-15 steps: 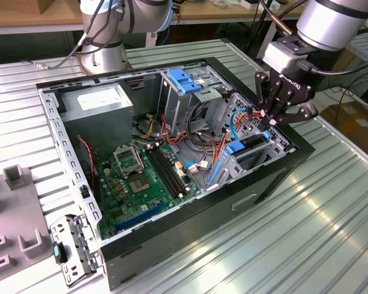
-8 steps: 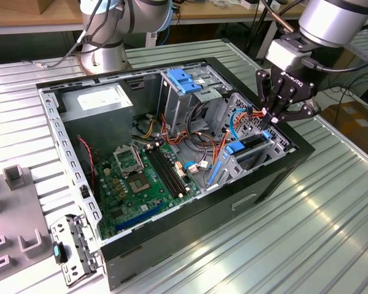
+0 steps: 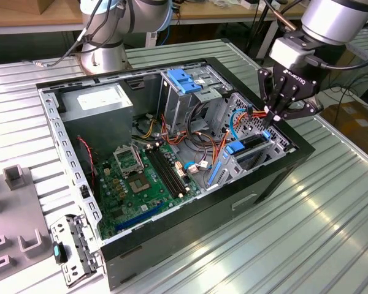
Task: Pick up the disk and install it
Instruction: 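Insert the first disk wire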
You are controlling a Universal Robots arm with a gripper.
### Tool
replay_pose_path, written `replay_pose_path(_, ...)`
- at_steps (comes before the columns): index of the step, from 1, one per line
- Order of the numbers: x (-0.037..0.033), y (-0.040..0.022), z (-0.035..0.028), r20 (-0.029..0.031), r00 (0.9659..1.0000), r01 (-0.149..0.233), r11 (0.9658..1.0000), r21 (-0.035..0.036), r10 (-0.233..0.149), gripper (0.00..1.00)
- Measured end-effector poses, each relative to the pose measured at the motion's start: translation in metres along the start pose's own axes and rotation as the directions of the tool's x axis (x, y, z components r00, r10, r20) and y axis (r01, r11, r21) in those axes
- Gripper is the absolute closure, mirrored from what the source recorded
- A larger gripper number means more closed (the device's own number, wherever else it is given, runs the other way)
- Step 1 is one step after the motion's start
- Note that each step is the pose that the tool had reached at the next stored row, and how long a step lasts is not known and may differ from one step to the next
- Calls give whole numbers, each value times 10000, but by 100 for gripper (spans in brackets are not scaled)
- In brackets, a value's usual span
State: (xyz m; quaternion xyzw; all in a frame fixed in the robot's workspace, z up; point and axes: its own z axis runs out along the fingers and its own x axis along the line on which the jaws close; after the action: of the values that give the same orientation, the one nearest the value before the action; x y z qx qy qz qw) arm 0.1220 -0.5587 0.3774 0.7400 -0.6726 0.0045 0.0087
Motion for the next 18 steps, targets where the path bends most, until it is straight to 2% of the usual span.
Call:
replay_pose_path(1, 0, -2, 0, -1, 9999, 122, 9999, 2, -122, 89)
replay_pose_path(2, 1, -4, -1, -5, 9992, 411, 9992, 7, -411, 89)
replay_pose_path(3, 1, -6, -1, -9, 9963, 857, 9963, 16, -857, 89)
replay_pose_path(5, 3, -18, 1, -12, 9897, 1431, 9897, 25, -1431, 89)
replay_pose_path(6, 5, -47, 0, -15, 9881, 1541, 9881, 27, -1541, 89)
replay_pose_path(11, 5, -60, -5, -14, 9850, 1727, 9850, 31, -1727, 89)
replay_pose_path(18, -13, -138, 0, -19, 9764, 2160, 9764, 39, -2160, 89)
